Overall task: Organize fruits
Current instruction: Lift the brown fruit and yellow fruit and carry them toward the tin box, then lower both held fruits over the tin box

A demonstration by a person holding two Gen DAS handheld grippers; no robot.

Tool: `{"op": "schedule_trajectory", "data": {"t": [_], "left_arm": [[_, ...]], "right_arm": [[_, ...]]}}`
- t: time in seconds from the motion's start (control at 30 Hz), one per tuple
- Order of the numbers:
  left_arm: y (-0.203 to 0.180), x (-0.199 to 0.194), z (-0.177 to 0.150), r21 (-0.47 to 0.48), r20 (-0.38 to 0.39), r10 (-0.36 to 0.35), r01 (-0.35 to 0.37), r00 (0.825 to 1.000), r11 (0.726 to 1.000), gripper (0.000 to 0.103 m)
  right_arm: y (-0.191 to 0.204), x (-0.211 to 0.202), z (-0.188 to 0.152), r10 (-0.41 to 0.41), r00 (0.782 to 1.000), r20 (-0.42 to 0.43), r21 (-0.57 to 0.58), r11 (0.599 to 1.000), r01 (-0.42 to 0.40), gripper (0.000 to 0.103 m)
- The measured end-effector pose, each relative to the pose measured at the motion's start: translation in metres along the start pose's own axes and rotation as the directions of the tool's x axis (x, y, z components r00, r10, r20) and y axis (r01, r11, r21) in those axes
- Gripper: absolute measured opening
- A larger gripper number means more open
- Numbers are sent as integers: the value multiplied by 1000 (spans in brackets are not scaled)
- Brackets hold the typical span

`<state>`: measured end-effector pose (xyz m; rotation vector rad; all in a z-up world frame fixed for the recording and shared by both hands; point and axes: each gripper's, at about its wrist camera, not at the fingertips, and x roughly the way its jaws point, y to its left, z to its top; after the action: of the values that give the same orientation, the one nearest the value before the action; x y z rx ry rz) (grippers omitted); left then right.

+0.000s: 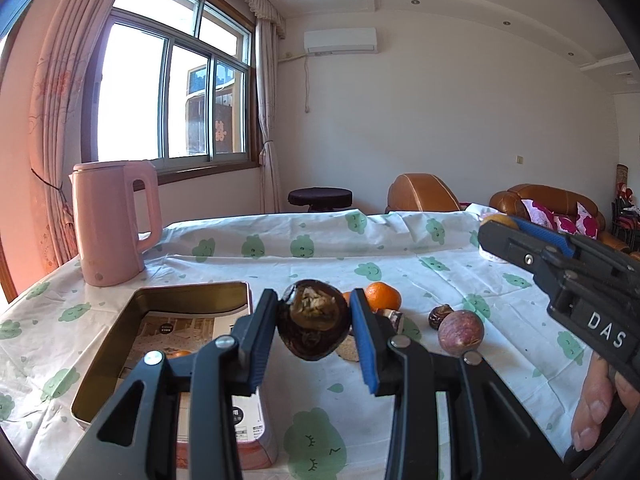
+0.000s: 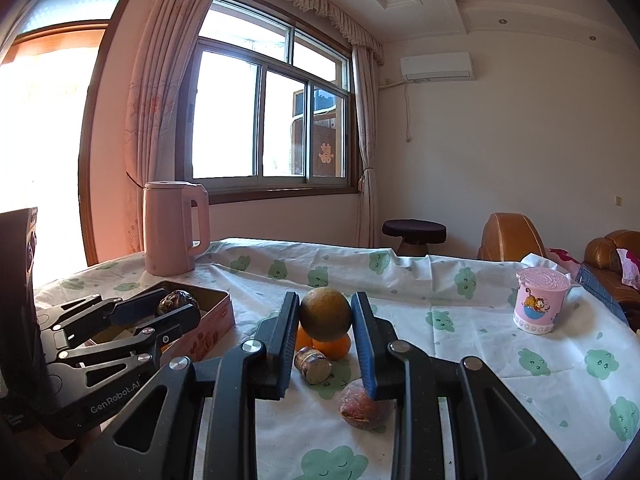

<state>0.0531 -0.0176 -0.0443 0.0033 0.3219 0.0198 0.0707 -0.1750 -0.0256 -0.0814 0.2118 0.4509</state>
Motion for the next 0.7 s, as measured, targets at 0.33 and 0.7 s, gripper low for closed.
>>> {"op": "schedule_trajectory", "data": {"t": [0.33,0.7], "left_arm": [[39,1,1,-46,-21,71,-72,997,996,39],[84,7,-2,-82,-70,147,-152,987,985,38]], "right_arm": [[34,23,16,70,997,-13,-56,996,-71,29],[66,46,25,139,990,-37,-80,987,-142,29]]}}
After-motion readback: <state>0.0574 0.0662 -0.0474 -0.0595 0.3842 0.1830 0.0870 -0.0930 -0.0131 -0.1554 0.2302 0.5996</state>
